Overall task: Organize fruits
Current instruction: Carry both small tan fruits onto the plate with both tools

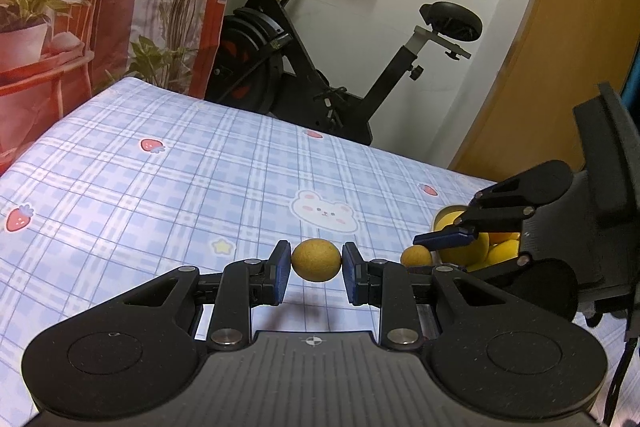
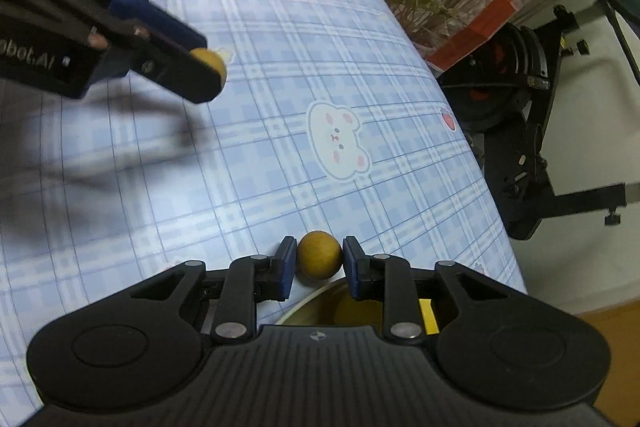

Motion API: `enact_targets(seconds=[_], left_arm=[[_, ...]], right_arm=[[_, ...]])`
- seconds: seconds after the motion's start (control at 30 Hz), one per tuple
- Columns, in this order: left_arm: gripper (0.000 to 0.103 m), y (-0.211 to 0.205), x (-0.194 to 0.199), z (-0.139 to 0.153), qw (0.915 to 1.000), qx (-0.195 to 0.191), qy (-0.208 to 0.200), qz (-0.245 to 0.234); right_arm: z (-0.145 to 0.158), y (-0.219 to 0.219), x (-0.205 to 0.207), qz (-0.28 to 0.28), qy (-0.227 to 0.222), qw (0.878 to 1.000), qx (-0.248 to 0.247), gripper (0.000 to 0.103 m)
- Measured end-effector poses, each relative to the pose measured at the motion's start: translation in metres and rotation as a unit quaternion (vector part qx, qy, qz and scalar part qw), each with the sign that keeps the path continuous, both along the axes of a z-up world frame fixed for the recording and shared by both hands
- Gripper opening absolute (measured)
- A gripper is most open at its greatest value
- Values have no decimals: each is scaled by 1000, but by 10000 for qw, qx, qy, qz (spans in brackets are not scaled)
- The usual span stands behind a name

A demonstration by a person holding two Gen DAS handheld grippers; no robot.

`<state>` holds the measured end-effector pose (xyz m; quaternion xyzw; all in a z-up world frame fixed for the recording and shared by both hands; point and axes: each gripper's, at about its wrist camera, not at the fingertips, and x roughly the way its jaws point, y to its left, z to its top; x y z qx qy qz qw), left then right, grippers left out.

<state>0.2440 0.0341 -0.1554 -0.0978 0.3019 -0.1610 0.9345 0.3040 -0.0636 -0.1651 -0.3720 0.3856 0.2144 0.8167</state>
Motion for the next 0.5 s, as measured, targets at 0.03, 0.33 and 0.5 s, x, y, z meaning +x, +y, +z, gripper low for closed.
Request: enact_targets(seconds=[0.03, 0.33, 0.5], left_arm=[[29, 0, -1, 1, 10000, 5, -10, 8], [29, -10, -15, 13, 9999, 117, -66, -28], [29, -25, -25, 22, 9994, 289, -137, -103]], right_arm=[[2, -2, -1, -64, -9, 9999, 150, 27], [33, -33, -41, -590, -529, 9798, 1834, 27], [41, -67, -78, -1204, -942, 9383, 3103, 27]])
